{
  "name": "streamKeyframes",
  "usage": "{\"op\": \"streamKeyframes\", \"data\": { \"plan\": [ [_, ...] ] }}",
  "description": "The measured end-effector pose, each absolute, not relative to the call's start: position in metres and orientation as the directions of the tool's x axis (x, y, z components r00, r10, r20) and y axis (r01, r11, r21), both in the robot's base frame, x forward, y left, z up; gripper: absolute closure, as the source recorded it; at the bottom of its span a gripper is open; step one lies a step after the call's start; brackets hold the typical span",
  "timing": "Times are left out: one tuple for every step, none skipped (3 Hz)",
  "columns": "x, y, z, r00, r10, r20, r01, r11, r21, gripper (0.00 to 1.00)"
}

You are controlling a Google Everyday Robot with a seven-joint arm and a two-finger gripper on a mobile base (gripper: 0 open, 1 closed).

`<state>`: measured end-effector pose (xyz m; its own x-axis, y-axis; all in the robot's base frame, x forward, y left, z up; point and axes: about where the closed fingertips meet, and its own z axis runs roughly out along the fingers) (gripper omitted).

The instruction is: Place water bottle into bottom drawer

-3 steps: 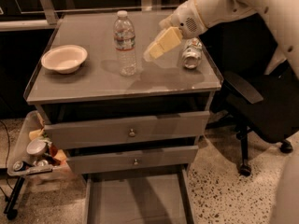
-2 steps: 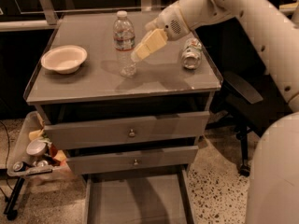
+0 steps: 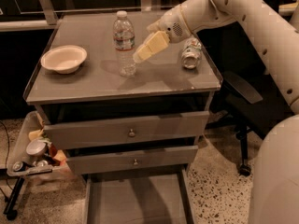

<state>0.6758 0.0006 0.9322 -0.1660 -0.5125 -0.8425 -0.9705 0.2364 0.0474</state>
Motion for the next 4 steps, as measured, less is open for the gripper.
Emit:
{"op": "streamKeyframes", "data": {
  "plan": [
    [0.692,0.01,0.931,-0.148,-0.479,-0.865,-0.967,0.252,0.027,0.0],
    [0.706,0.021,0.936,-0.126,-0.455,-0.882,-0.968,0.249,0.01,0.0],
    [0.712,0.03,0.937,-0.117,-0.43,-0.895,-0.97,0.244,0.01,0.0],
    [0.721,0.045,0.929,-0.134,-0.395,-0.909,-0.972,0.231,0.043,0.0]
  ]
}}
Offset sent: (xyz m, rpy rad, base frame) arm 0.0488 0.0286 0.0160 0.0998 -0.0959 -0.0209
